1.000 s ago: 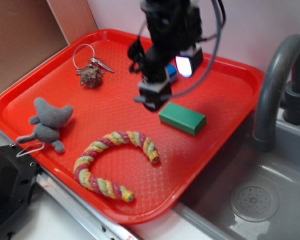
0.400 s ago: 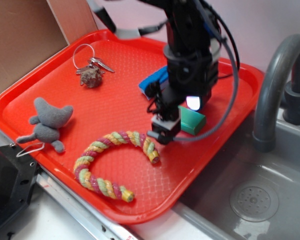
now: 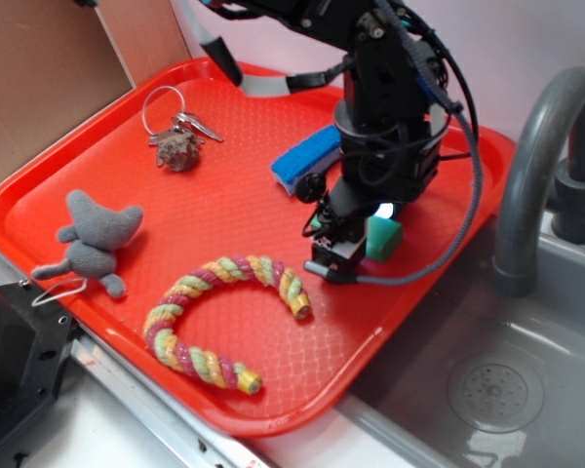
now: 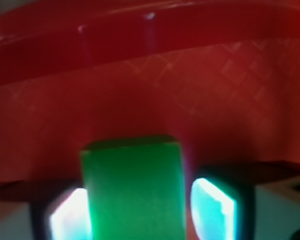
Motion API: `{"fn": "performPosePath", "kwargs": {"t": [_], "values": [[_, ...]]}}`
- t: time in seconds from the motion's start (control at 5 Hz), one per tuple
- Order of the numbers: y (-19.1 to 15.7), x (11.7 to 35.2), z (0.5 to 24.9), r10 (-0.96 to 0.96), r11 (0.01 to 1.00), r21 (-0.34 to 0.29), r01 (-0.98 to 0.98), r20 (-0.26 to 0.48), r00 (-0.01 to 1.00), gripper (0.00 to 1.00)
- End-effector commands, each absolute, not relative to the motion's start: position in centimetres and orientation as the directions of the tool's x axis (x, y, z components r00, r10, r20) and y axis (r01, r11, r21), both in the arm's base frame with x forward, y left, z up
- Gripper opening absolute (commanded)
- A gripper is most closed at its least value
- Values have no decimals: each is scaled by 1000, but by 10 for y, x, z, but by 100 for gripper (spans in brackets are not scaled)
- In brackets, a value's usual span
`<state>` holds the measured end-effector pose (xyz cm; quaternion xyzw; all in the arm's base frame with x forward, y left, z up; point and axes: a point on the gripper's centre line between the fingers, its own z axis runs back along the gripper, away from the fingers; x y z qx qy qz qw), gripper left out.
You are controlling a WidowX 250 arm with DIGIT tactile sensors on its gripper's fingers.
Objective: Grab the green block.
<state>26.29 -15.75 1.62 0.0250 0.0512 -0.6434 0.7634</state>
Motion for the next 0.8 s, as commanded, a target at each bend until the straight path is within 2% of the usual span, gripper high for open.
{"fn": "performPosePath", "kwargs": {"t": [0.0,0.2,0.4,0.6], "values": [[-153,250,22,-961,244,1,970,-134,242,0],[-118,264,69,-878,474,117,873,-16,479,0],[-104,264,118,-732,677,122,725,20,681,0],[-92,241,168,-542,832,185,523,71,837,0]]}}
